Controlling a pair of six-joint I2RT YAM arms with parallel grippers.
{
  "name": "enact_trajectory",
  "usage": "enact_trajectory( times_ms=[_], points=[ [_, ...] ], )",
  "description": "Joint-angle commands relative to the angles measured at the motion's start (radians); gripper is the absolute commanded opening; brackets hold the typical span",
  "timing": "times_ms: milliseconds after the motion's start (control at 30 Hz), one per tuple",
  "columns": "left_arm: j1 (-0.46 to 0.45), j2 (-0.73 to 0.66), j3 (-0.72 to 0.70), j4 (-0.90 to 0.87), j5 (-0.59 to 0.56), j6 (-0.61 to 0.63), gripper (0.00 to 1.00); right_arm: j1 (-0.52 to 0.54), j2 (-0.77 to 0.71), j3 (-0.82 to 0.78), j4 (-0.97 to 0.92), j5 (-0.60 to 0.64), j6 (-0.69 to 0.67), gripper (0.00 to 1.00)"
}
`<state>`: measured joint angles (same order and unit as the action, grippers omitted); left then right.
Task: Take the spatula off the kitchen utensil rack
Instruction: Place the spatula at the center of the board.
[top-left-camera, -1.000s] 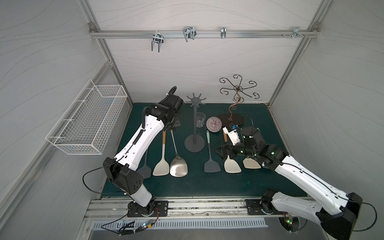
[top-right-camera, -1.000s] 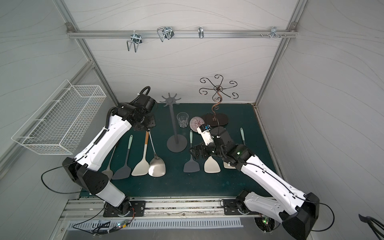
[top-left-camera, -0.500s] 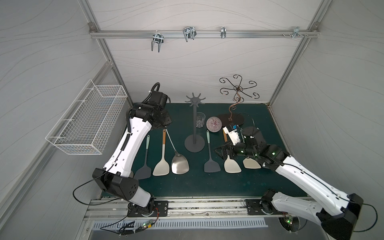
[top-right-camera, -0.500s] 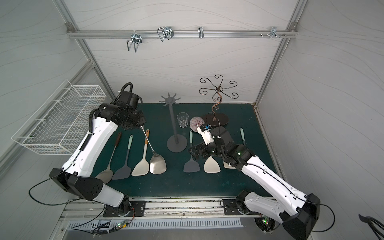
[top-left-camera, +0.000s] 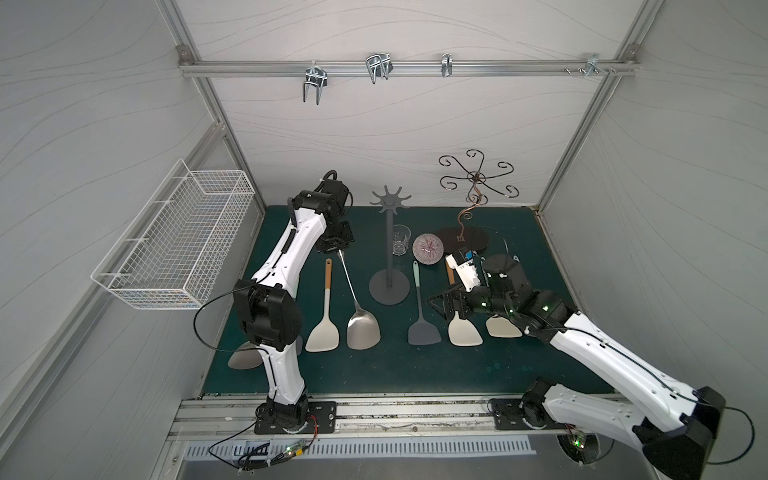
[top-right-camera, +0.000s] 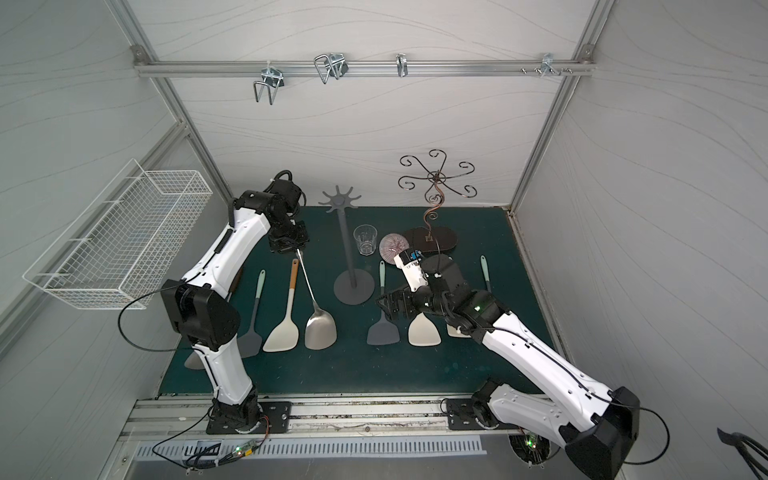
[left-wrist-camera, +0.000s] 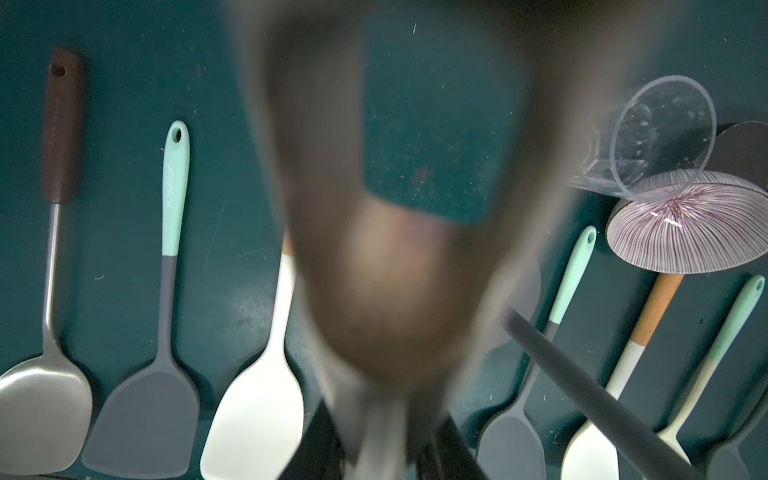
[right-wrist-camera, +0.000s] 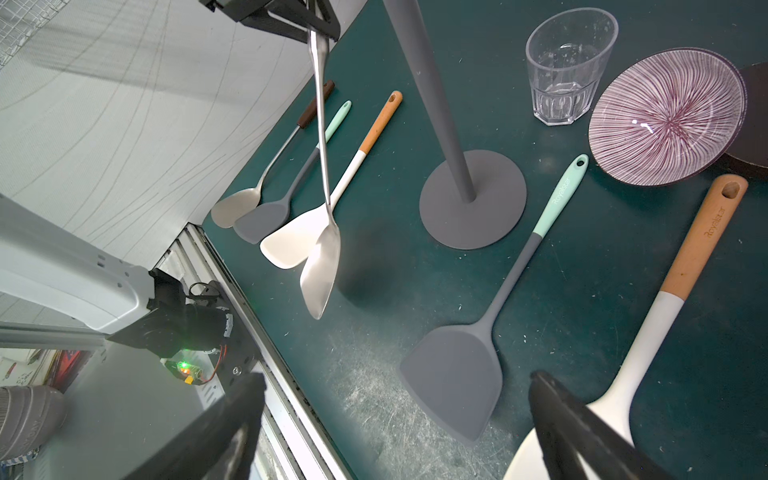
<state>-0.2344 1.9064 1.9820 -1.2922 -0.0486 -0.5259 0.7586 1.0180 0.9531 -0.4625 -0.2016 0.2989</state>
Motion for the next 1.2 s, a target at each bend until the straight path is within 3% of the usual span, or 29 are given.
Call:
enact_trajectory(
  times_ms=[0,133,700,1167],
  points=[
    [0.001,0.036,0.081,-0.075,-0.007,0.015,0.00,-0.008,-0.012,-0.011,0.025,-0.015,0.001,0.99],
    [-0.005,0.104,0.128,-0.119,-0.079,0.014,0.00,-0.010,-0.011,-0.010,0.022,-0.020,0.003,0.99],
    [-0.026,0.323,0.225,-0.120,-0.003,0.004,0.00,-0.022,-0.019,-0.013,0.006,-0.035,-0.008,0.99],
    [-0.055,0.460,0.365,-0.226,-0.109,0.030,0.00,-0.025,-0.040,-0.036,0.029,-0.027,0.003,0.99]
  ],
)
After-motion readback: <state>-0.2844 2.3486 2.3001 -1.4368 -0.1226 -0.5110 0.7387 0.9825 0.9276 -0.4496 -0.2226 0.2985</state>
